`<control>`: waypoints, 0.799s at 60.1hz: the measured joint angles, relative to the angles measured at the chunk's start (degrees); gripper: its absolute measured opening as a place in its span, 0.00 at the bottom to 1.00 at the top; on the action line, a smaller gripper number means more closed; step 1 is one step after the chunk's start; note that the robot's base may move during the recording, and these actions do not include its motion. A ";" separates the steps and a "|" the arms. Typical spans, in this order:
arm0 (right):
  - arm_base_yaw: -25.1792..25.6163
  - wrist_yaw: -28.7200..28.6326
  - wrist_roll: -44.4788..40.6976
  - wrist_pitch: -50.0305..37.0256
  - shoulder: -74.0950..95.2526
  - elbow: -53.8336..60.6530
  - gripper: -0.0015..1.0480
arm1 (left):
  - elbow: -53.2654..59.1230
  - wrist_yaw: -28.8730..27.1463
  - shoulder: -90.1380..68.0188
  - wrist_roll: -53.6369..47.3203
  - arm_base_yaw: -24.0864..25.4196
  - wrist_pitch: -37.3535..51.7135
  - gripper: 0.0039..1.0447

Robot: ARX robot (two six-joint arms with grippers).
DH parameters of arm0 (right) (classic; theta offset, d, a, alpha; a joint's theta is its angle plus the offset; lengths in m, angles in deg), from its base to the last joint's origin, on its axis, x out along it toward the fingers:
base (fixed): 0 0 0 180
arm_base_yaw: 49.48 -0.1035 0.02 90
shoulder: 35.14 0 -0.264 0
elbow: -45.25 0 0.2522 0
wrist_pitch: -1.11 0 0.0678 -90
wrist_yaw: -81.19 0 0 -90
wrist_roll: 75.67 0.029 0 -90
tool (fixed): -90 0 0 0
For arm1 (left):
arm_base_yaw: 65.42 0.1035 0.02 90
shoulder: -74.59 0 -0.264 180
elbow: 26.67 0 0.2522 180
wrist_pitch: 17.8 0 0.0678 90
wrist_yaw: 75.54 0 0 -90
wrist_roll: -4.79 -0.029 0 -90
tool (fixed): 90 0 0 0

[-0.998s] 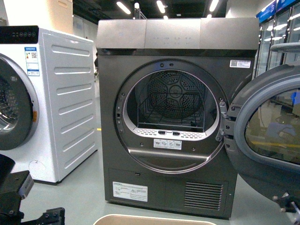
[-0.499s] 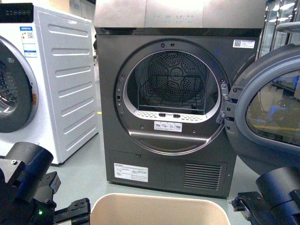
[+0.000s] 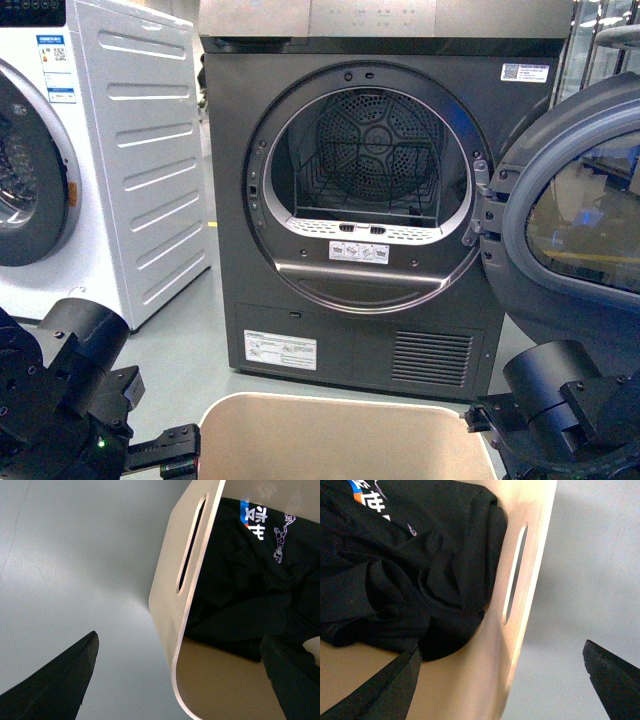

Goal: Move hamper under clothes hanger

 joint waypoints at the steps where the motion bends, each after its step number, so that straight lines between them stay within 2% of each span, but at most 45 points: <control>1: -0.02 0.04 0.04 0.02 0.33 -0.22 0.92 | 0.00 0.02 -0.13 -0.72 0.09 0.04 0.94; 21: -0.09 1.84 0.11 1.64 2.05 -3.08 0.92 | -1.25 1.60 -2.56 -9.44 1.79 0.26 0.94; 48: -0.15 5.09 0.57 4.98 6.19 -8.37 0.92 | -6.08 1.46 -7.56 -12.79 3.65 -0.22 0.94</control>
